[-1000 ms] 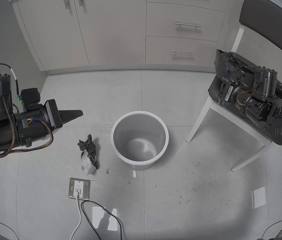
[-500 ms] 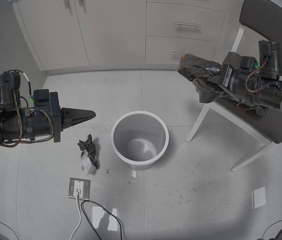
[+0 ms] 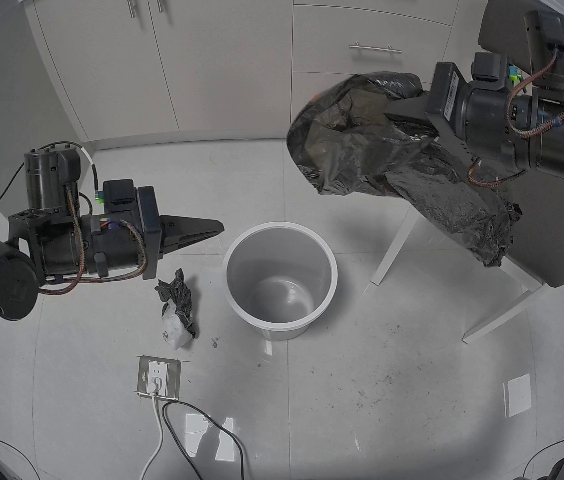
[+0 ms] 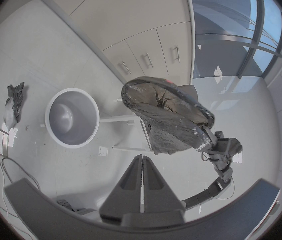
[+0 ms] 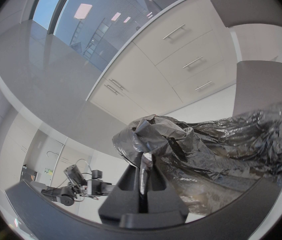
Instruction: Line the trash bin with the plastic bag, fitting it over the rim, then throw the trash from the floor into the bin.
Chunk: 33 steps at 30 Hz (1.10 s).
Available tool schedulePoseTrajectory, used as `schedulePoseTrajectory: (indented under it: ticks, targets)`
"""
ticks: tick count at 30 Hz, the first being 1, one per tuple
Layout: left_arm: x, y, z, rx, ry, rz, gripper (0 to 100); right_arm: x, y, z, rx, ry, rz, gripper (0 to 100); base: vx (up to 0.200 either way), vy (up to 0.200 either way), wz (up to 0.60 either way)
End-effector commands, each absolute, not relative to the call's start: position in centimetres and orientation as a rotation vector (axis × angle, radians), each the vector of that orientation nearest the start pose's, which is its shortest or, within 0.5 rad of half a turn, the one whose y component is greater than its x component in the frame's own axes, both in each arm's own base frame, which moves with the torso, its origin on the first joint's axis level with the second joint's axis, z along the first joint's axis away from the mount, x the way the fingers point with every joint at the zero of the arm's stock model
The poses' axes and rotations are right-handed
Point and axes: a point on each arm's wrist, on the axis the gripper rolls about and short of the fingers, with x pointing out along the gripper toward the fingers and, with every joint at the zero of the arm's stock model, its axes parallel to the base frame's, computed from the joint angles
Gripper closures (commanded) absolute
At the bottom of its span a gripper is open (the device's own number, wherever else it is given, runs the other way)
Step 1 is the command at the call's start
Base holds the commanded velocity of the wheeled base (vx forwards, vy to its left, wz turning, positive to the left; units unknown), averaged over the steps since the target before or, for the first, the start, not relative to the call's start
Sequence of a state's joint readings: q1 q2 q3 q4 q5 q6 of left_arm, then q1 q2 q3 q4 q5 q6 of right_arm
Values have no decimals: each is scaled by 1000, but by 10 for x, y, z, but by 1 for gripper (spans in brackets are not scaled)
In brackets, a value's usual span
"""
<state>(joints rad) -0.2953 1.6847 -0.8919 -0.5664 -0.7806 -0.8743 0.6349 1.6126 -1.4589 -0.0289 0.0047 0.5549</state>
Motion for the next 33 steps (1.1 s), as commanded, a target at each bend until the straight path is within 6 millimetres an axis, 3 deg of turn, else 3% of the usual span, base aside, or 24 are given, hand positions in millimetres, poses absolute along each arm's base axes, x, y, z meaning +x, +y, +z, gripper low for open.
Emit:
schedulePoseTrajectory:
  ticks: [1, 7, 8, 14, 21, 33]
  targets:
    - [300, -118, 187, -838, 709, -889, 100, 235, 201, 342, 489, 290, 619, 100, 0, 0, 0]
    - [310, -124, 188, -840, 701, -840, 100, 229, 223, 340, 465, 338, 654, 100, 0, 0, 0]
    - [311, -124, 188, -840, 706, -839, 0, 229, 226, 340, 462, 346, 660, 100, 0, 0, 0]
    - [328, -128, 179, -844, 715, -820, 0, 222, 236, 348, 469, 330, 697, 100, 0, 0, 0]
    - [352, -134, 162, -857, 715, -809, 0, 199, 235, 359, 468, 334, 751, 100, 0, 0, 0]
    - [368, -139, 157, -977, 600, -842, 0, 181, 232, 370, 481, 308, 793, 100, 0, 0, 0]
